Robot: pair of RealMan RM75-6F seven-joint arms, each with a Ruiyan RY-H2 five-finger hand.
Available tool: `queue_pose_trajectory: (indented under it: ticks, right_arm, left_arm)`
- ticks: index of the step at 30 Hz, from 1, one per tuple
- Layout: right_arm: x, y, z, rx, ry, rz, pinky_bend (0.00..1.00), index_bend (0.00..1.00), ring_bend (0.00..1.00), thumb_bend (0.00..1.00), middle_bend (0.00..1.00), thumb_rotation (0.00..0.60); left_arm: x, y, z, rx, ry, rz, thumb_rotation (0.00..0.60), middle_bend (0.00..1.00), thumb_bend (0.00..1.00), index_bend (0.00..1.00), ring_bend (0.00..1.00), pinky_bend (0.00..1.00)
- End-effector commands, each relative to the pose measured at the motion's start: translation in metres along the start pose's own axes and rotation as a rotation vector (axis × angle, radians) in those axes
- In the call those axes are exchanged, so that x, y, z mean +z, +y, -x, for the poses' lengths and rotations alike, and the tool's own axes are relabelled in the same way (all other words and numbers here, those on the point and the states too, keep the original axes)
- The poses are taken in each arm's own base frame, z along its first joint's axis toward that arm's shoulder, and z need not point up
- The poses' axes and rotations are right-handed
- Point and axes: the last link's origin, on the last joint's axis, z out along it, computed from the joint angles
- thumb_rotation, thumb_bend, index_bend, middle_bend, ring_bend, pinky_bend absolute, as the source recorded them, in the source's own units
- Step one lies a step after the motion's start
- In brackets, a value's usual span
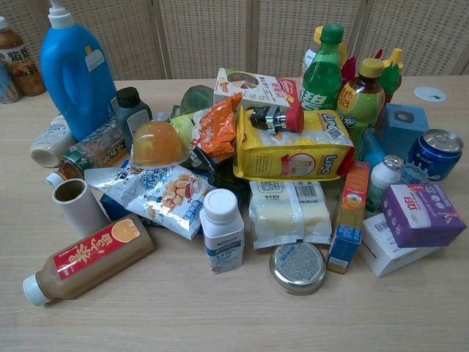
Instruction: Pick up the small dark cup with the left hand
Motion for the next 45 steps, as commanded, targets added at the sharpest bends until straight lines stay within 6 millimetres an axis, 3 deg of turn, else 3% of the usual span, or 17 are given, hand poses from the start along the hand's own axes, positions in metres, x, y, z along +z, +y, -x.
queue_pose_trajectory:
  ticks: [1, 7, 15, 23, 32, 45]
  right_arm:
    - [0.000, 0.000, 0.000, 0.001, -0.002, -0.002, 0.00, 0.00, 0.00, 0.00, 0.00, 0.600]
    - [-0.001, -0.001, -0.001, 0.009, -0.006, -0.005, 0.00, 0.00, 0.00, 0.00, 0.00, 0.600]
    - [-0.001, 0.001, -0.003, 0.026, -0.010, -0.002, 0.00, 0.00, 0.00, 0.00, 0.00, 0.600]
    - [-0.001, 0.002, -0.005, 0.039, -0.010, -0.004, 0.00, 0.00, 0.00, 0.00, 0.00, 0.600]
    - [-0.001, 0.003, -0.005, 0.049, -0.013, -0.009, 0.00, 0.00, 0.00, 0.00, 0.00, 0.600]
    - [0.000, 0.003, -0.004, 0.047, -0.018, -0.010, 0.00, 0.00, 0.00, 0.00, 0.00, 0.600]
  left_arm:
    - [0.003, -0.001, 0.004, -0.003, -0.011, 0.001, 0.600, 0.00, 0.07, 0.18, 0.00, 0.00]
    - [0.012, 0.002, 0.020, -0.012, -0.044, 0.033, 0.600, 0.00, 0.07, 0.18, 0.00, 0.00]
    - [0.038, 0.019, 0.082, -0.086, -0.063, 0.135, 0.600, 0.00, 0.06, 0.01, 0.00, 0.00]
    - [0.062, 0.050, 0.132, -0.216, -0.043, 0.212, 0.600, 0.00, 0.03, 0.00, 0.00, 0.00]
    - [0.079, 0.083, 0.150, -0.335, -0.023, 0.232, 0.600, 0.00, 0.03, 0.00, 0.00, 0.00]
    - [0.098, 0.113, 0.164, -0.414, -0.042, 0.246, 0.600, 0.00, 0.03, 0.00, 0.00, 0.00]
